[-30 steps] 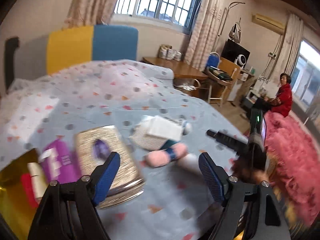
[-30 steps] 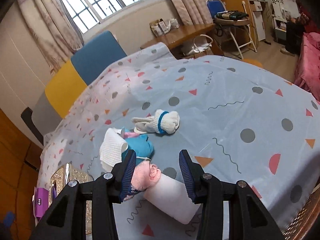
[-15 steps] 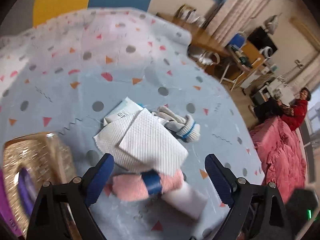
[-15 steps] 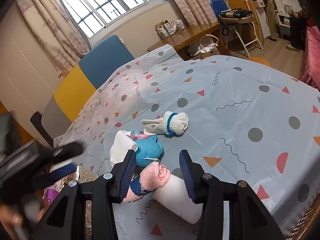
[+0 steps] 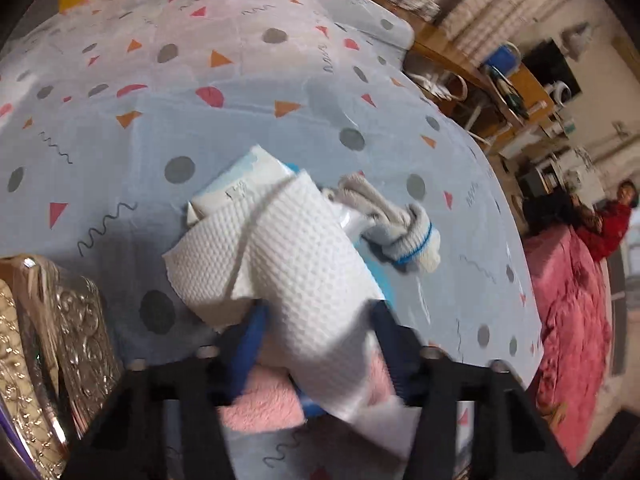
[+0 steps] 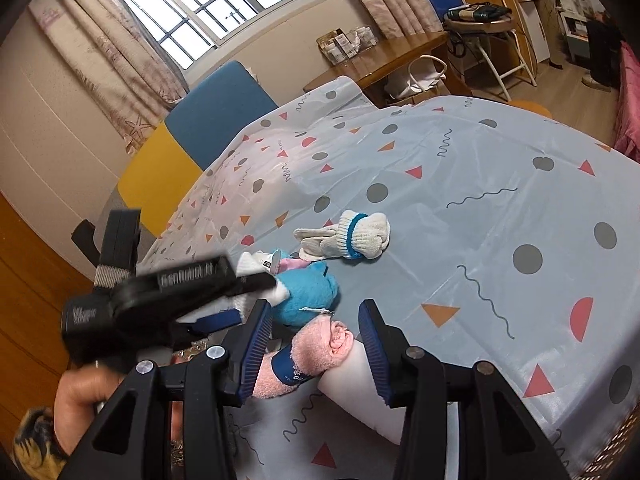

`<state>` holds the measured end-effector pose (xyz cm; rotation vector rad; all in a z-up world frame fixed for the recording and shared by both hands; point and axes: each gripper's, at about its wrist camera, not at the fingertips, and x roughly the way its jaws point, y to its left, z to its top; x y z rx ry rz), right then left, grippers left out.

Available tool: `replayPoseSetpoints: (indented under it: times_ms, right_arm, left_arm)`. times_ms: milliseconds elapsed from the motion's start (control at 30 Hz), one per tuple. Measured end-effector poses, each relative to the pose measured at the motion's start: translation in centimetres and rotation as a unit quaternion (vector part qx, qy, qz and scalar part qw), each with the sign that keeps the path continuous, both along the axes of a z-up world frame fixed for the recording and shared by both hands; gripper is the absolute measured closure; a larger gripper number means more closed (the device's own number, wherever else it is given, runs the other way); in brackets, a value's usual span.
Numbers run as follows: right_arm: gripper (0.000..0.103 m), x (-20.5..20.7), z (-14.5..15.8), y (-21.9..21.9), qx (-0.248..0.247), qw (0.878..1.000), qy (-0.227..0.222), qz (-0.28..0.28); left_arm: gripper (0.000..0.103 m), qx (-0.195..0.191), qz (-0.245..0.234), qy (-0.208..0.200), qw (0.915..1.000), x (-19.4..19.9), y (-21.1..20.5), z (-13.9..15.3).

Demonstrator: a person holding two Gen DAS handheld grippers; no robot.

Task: Organize soft objects
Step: 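Lift the white towel square with the left gripper while the right gripper grasps the white wipes packet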

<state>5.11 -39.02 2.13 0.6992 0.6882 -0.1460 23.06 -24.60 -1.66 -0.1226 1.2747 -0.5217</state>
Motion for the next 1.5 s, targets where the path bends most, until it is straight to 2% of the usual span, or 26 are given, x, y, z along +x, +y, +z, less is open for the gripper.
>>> replayPoseSetpoints:
  times_ms: [33, 100, 133, 200, 467, 667, 767, 1000, 1167, 1300, 1500]
  right_arm:
    - [0.057, 0.0, 0.0, 0.0, 0.0, 1.0, 0.0, 0.0]
    - [0.057, -0.1, 0.0, 0.1, -0.004, 1.0, 0.001, -0.002]
    - [0.057, -0.1, 0.1, 0.1, -0.006, 1.0, 0.001, -0.003]
    - [0.057, -0.1, 0.1, 0.1, -0.009, 1.0, 0.004, -0.005]
    - [0.057, -0.3, 0.2, 0.0, -0.017, 1.0, 0.006, -0.016]
    - [0.057, -0.1, 0.1, 0.0, -0.018, 1.0, 0.012, -0.015]
    - [0.057, 0.0, 0.0, 0.3, -0.021, 1.0, 0.017, -0.008]
    - [0.057, 2.6, -1.1, 2.2, -0.026, 0.995, 0.065, 0.07]
    - [0.057, 5.4, -0.6, 4.3, -0.075, 0.986, 0.081, 0.121]
    - [0.057, 8.2, 0.1, 6.8, -0.129, 0.972, 0.08, 0.181]
    - [0.057, 12.3, 0.0, 9.9, -0.192, 0.947, 0.087, 0.241]
  left_arm:
    - [0.069, -0.007, 0.002, -0.002, 1.0, -0.4, 0.3, 0.1]
    - [0.083, -0.013, 0.001, -0.016, 0.9998, -1.0, 0.7, 0.6]
    - [0.084, -0.015, -0.001, -0.02, 0.9997, -1.2, 0.8, 0.8]
    - [0.094, -0.018, -0.012, -0.035, 0.9992, -2.0, 1.2, 1.4]
    - [0.095, -0.062, -0.05, -0.119, 0.9897, -5.7, 3.5, 6.2]
    - [0.095, -0.047, -0.083, -0.212, 0.9726, -9.9, 5.6, 10.1]
    - [0.095, -0.036, -0.092, -0.235, 0.9668, -11.7, 6.7, 10.8]
    - [0.095, -0.031, -0.073, -0.231, 0.9697, -11.5, 9.0, 10.5]
    - [0.095, -0.038, -0.042, -0.234, 0.9705, -10.1, 10.7, 11.4]
    - [0.095, -0.049, -0.008, -0.239, 0.9697, -8.9, 13.0, 12.6]
    - [0.095, -0.055, 0.041, -0.252, 0.9653, -7.5, 17.3, 14.4]
